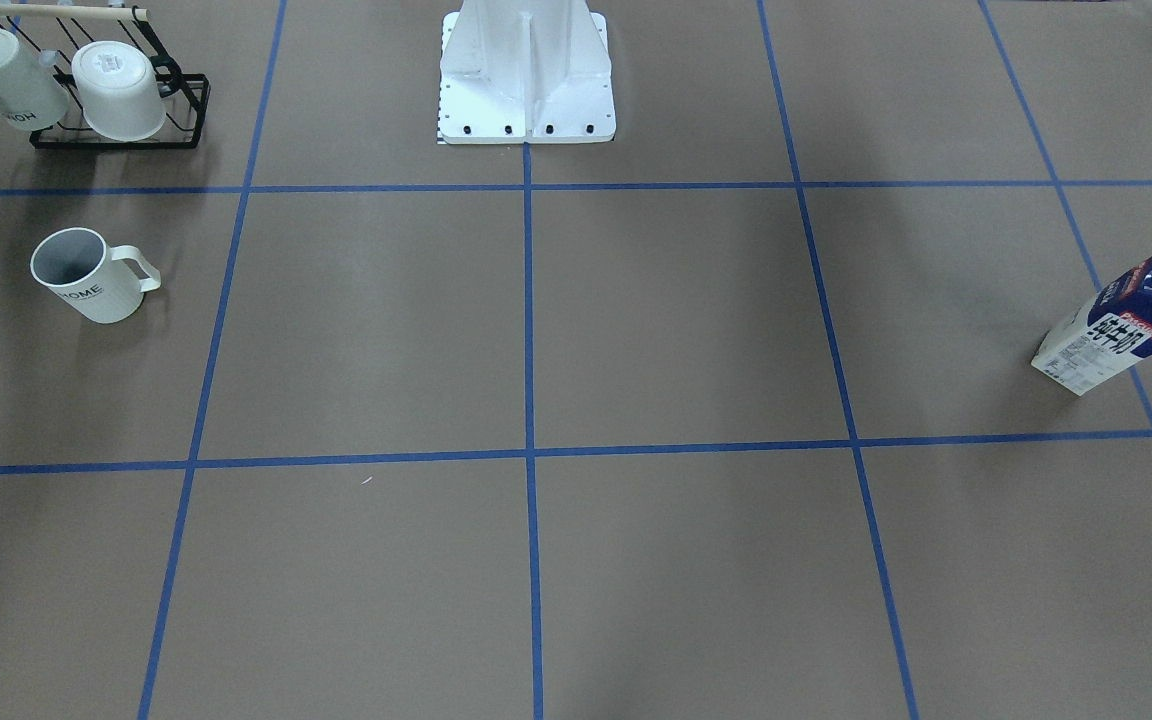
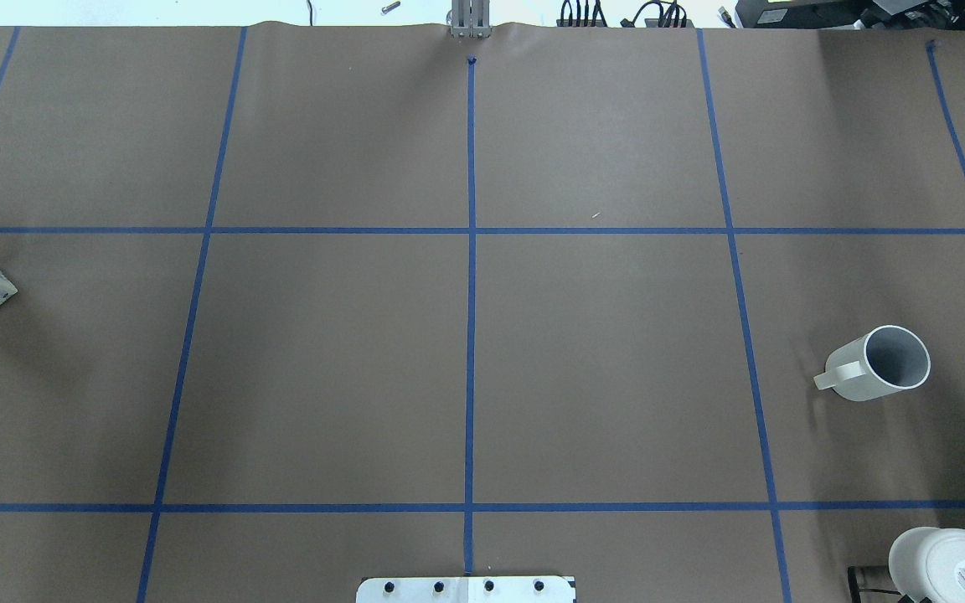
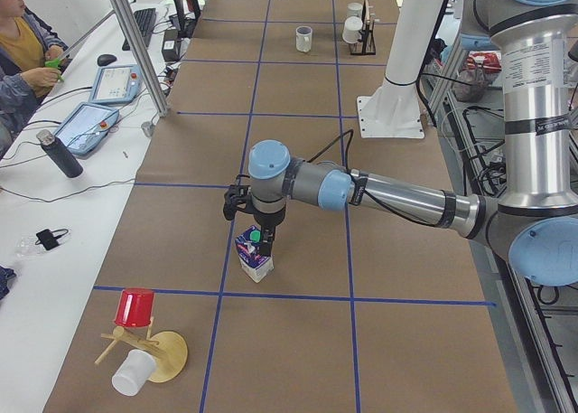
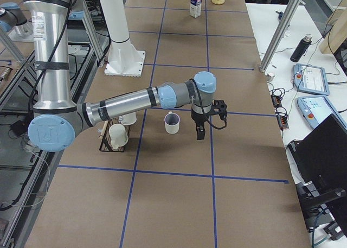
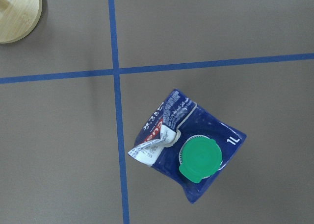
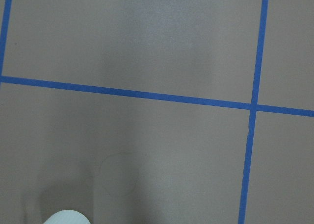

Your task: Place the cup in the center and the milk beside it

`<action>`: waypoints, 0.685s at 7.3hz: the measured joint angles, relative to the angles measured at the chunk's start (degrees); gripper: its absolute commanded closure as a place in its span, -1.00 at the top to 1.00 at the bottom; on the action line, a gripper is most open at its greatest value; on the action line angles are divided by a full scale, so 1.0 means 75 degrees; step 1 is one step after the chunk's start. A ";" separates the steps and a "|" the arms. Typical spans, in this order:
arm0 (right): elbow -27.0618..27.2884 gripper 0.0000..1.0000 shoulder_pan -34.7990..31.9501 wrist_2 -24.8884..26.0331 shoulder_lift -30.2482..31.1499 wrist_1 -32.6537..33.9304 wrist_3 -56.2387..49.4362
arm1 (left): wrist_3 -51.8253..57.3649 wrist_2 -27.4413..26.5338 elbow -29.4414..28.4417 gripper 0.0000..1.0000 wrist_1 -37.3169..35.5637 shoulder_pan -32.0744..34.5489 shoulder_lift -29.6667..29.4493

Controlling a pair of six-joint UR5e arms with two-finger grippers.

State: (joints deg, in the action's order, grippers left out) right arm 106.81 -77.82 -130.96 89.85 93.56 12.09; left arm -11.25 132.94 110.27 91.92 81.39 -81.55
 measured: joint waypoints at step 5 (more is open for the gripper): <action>-0.0003 1.00 0.0243 0.0005 -0.0035 -0.0011 0.0007 | 0.0024 0.0034 -0.0004 0.96 0.0078 -0.0013 0.0044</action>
State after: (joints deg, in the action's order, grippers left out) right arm 106.79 -76.00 -130.93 89.59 93.48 12.15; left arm -11.07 133.20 110.24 92.50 81.29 -81.23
